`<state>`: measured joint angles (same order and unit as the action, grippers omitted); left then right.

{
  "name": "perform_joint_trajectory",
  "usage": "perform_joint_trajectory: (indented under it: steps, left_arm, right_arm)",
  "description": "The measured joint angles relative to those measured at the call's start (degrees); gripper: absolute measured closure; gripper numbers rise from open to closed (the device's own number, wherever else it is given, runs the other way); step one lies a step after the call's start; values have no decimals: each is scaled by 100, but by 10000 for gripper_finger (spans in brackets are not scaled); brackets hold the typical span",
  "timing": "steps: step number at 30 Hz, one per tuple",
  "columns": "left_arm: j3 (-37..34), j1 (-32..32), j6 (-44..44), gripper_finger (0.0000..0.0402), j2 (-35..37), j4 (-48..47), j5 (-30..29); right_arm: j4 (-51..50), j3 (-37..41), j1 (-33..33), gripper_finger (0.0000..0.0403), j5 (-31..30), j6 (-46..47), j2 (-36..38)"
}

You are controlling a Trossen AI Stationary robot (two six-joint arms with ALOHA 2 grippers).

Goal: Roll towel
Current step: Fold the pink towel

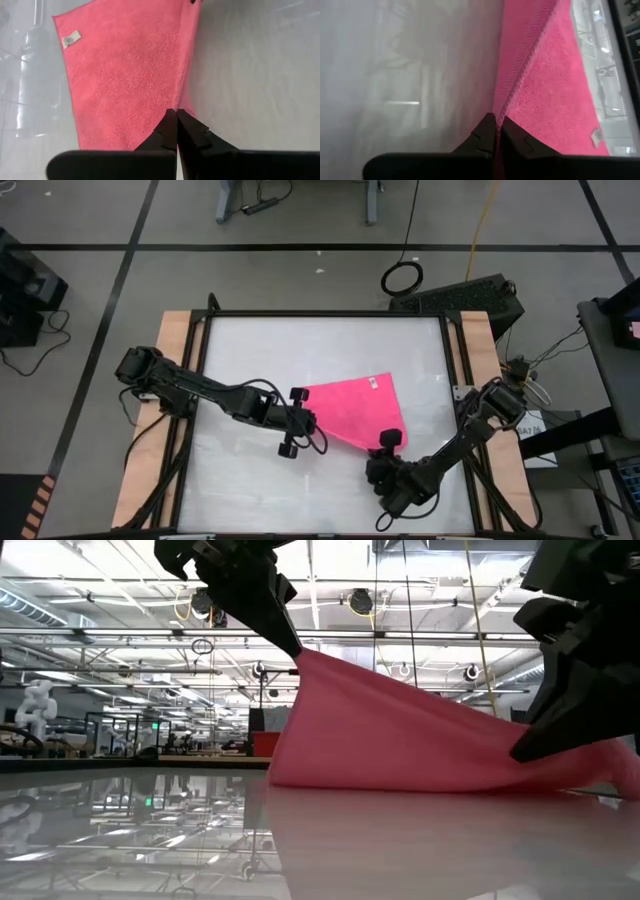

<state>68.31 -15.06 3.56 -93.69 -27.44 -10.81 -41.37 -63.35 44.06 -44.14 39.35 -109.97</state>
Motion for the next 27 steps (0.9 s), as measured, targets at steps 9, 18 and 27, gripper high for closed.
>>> perform_joint_trajectory:
  steps: [9,18,27]
  left_arm:
    - [0,-201,-28,401,0,168,360]
    - [0,-307,-170,401,0,-50,394]
    - [-2,-309,-176,401,0,-81,394]
  right_arm:
    - [415,11,-18,399,206,-359,-2]
    - [669,9,23,385,734,-557,-2]
    - [227,12,69,300,850,70,-9]
